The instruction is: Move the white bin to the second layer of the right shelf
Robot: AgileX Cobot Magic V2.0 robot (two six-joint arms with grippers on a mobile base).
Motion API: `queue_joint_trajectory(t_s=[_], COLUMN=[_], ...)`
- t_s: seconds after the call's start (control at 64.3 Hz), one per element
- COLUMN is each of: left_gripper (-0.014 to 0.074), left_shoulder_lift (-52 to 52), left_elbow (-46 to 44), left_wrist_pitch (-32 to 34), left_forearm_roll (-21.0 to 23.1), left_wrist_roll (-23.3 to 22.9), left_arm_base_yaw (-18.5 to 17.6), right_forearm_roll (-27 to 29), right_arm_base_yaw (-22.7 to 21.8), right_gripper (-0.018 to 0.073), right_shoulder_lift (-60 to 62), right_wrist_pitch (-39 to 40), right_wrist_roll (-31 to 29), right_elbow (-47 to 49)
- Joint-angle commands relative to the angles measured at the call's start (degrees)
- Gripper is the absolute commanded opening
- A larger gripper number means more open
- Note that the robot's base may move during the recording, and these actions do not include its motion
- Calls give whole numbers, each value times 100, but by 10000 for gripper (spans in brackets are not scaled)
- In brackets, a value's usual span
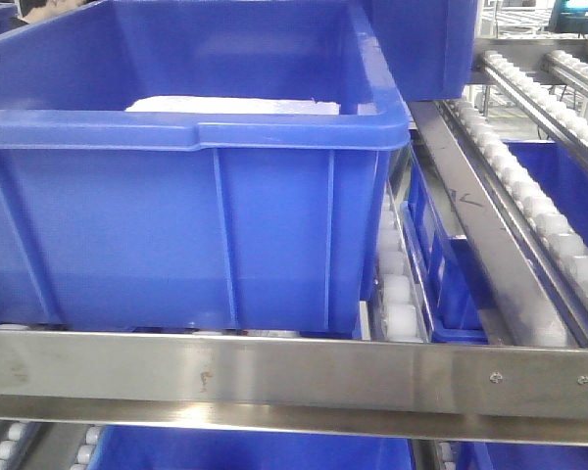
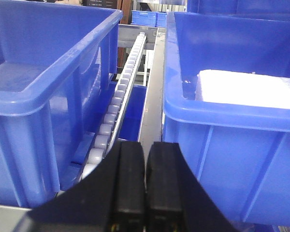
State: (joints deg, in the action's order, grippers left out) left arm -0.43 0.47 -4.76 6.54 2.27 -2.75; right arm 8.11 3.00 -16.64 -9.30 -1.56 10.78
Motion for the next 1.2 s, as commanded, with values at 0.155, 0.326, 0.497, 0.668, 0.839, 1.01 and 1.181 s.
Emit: queue_joint_trajectory(t_s=[0.155, 0.326, 0.497, 0.668, 0.839, 1.01, 1.181], left_gripper=[85, 85, 85, 85, 85, 85, 85], left_shoulder_lift=[-102, -102, -92, -92, -92, -92, -92], left_elbow=[161, 161, 161, 161, 161, 161, 161], left_wrist_pitch=[476, 476, 476, 476, 476, 476, 476], left_forearm_roll=[2, 2, 2, 2, 2, 2, 2], left_wrist_roll=[-30, -30, -30, -30, -30, -30, -30], left_arm_base_yaw=[-19, -19, -19, -19, -19, -19, -19], right_forearm_roll=[51, -161, -403, -403, -403, -410, -410], right_arm_base_yaw=[-35, -35, -44, -44, -44, -31, -31], right_gripper=[49, 49, 49, 49, 49, 49, 49], right_shoulder_lift=[865, 1576, 1803, 1819, 1819, 1819, 1819], right_wrist_pitch=[791, 1521, 1268, 1308, 1437, 1502, 1491], right_wrist_roll=[-786, -731, -731, -731, -704, -359, -359], right_elbow=[-511, -1286, -1258, -1258, -1258, -1258, -1253])
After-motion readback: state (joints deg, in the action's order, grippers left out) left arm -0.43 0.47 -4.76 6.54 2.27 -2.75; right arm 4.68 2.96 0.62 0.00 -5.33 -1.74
